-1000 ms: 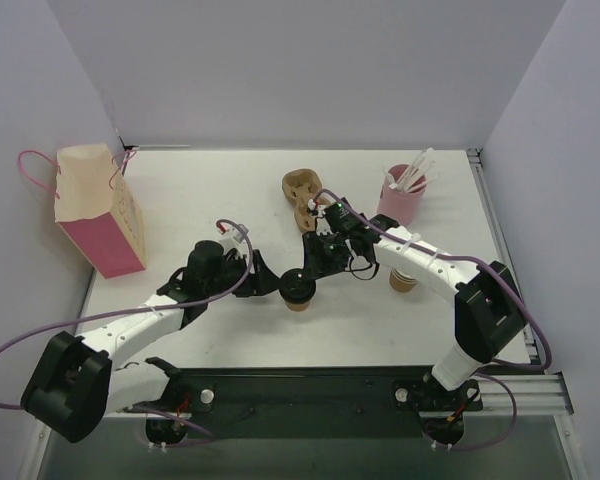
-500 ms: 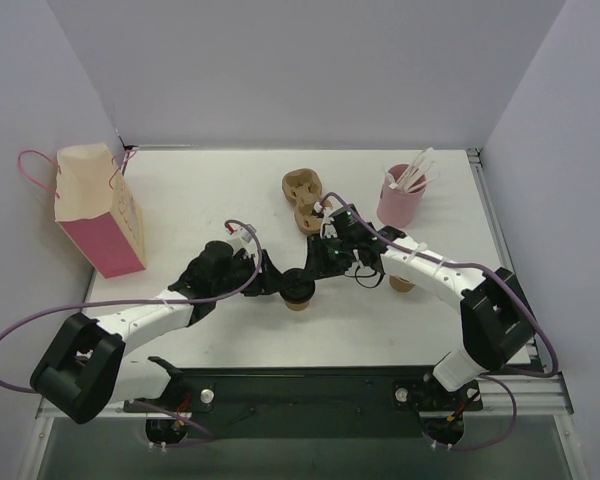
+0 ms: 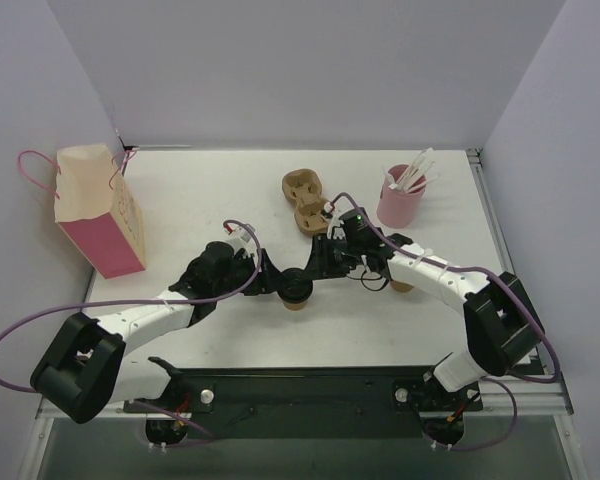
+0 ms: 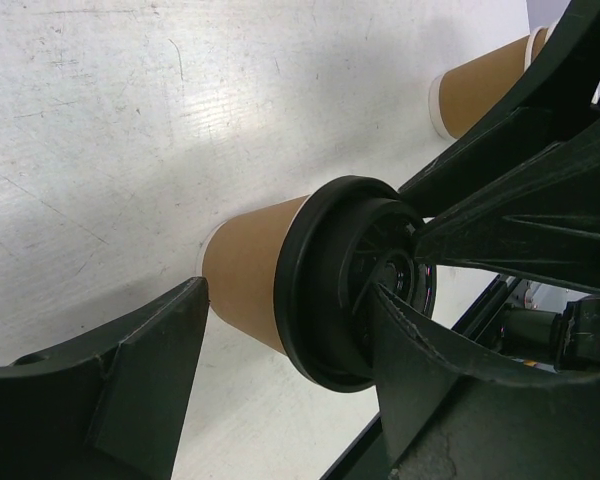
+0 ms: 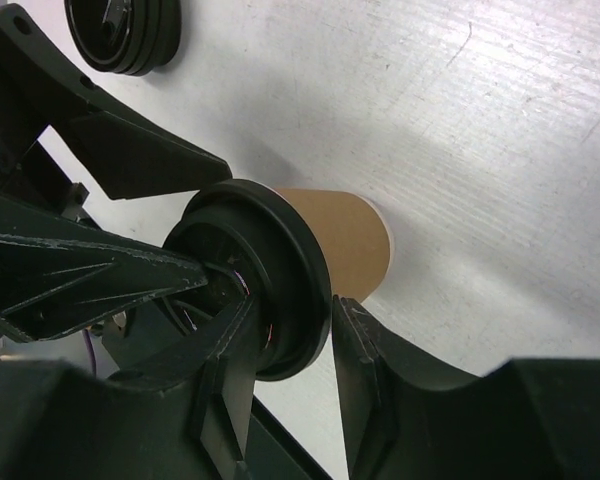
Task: Pack the takeout coffee
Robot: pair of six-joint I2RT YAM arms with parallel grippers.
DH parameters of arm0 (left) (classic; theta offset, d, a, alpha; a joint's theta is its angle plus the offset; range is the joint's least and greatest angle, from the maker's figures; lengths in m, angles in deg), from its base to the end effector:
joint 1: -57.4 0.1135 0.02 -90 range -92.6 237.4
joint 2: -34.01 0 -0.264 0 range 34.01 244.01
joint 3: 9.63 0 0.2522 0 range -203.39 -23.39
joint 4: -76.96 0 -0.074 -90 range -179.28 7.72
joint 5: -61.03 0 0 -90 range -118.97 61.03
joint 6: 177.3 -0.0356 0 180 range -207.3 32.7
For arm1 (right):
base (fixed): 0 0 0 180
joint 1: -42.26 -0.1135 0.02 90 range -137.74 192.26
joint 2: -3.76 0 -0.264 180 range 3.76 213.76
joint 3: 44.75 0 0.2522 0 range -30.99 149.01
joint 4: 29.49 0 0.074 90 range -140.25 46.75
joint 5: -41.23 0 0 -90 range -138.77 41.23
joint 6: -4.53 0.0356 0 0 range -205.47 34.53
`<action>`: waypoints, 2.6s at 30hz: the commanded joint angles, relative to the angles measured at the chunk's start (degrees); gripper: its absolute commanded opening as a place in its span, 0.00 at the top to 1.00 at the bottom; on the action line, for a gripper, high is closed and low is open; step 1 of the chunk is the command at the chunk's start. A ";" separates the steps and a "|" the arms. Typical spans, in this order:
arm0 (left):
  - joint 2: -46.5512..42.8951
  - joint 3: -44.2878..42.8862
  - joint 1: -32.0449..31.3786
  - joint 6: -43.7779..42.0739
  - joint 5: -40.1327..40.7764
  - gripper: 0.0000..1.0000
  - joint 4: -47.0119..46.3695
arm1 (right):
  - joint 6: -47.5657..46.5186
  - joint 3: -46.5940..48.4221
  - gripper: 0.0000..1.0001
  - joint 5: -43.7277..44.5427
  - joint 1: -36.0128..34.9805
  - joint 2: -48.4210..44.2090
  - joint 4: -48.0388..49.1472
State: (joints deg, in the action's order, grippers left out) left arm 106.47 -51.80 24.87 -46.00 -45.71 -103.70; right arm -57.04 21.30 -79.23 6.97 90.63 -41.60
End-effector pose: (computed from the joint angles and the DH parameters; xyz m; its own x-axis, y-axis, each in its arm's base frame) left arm 0.2071 -0.1442 0.1846 -0.7923 -0.2443 -0.5590 0.2703 0.6809 -0.6807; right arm 0.2583 0.2049 0.2306 -0.7926 -0.0582 -0.6069 -0.5321 0.5521 0.6419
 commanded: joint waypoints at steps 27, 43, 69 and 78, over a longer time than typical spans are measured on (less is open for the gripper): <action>2.15 2.21 0.19 -3.68 3.28 0.28 3.43 | -0.74 8.70 0.74 1.72 1.10 3.22 -12.55; 2.85 3.70 0.19 -3.59 3.72 0.28 2.73 | -1.26 1.69 0.78 11.72 -1.71 6.47 -14.39; -4.70 -4.19 0.19 3.62 -3.48 0.22 4.74 | 4.62 9.85 0.44 10.85 -1.89 -3.28 -14.04; -5.76 -14.04 1.60 -2.53 -2.09 0.20 17.02 | 4.27 8.79 0.37 7.43 -3.91 0.04 -11.05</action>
State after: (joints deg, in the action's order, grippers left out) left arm 102.73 -61.31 25.66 -44.71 -48.02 -93.27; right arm -53.33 29.78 -69.68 4.50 89.32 -54.17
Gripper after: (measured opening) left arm 0.797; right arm 0.622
